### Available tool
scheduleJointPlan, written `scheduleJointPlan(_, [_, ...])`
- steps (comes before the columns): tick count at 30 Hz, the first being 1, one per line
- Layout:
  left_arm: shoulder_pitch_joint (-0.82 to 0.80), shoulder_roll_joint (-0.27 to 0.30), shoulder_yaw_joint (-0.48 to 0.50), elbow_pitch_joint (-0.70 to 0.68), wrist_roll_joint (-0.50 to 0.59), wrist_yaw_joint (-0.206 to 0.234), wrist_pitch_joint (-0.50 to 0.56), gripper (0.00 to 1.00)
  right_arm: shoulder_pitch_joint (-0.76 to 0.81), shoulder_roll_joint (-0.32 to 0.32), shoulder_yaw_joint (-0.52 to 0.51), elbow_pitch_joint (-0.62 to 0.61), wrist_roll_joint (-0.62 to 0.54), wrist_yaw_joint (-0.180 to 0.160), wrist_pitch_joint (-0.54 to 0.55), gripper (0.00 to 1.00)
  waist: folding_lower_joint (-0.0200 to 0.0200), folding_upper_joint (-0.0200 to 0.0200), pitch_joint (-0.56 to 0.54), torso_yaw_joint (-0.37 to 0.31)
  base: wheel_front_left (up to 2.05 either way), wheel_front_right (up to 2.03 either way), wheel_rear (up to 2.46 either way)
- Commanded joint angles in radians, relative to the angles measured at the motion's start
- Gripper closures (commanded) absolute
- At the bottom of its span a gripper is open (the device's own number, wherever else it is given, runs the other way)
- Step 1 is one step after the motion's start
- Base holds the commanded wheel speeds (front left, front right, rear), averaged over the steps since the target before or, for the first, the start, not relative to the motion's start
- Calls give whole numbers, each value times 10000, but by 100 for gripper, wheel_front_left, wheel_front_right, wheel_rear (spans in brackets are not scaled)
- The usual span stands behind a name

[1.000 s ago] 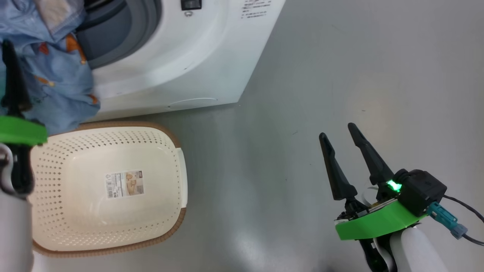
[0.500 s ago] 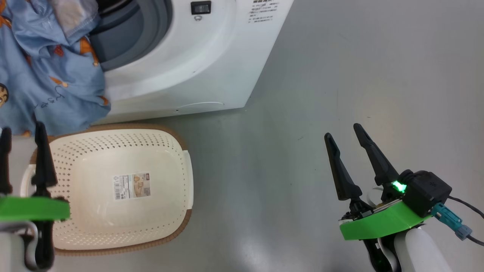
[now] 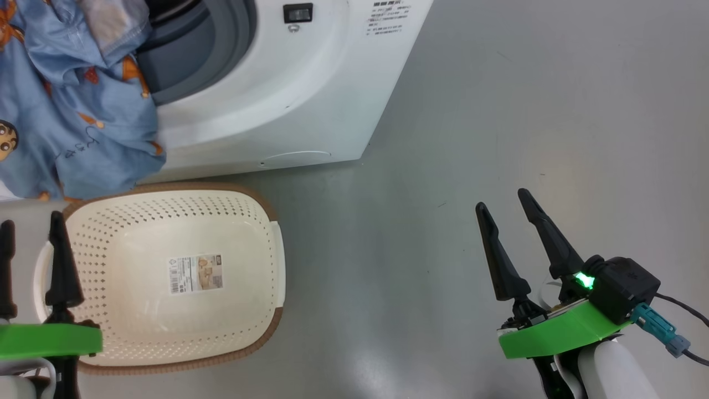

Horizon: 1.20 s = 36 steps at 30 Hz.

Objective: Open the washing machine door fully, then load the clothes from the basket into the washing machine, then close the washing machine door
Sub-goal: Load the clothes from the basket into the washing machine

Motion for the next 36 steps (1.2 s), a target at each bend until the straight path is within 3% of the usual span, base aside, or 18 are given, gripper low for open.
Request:
scheduleJointPlan(1, [53, 209, 274, -217, 52, -30, -51, 0, 116, -68, 235, -235, -108, 16, -48, 0, 0, 0, 22, -15, 0, 0, 0])
scheduleJointPlan(13, [-1226, 573, -753, 1531, -649, -31, -51, 0, -20, 20, 319, -233, -123, 16, -48, 0, 0, 0, 242, -94, 0, 0, 0])
scheduleJointPlan(26, [-3650, 1420, -1692, 4259, -1123, -31, -51, 0, -248, 122, 388, -266, -182, 16, -48, 0, 0, 0, 618, -194, 0, 0, 0])
scheduleJointPlan(36, [-4795, 1823, -2618, 5546, -1701, -31, -51, 0, -371, 157, 509, -210, -189, 16, -48, 0, 0, 0, 723, -275, 0, 0, 0])
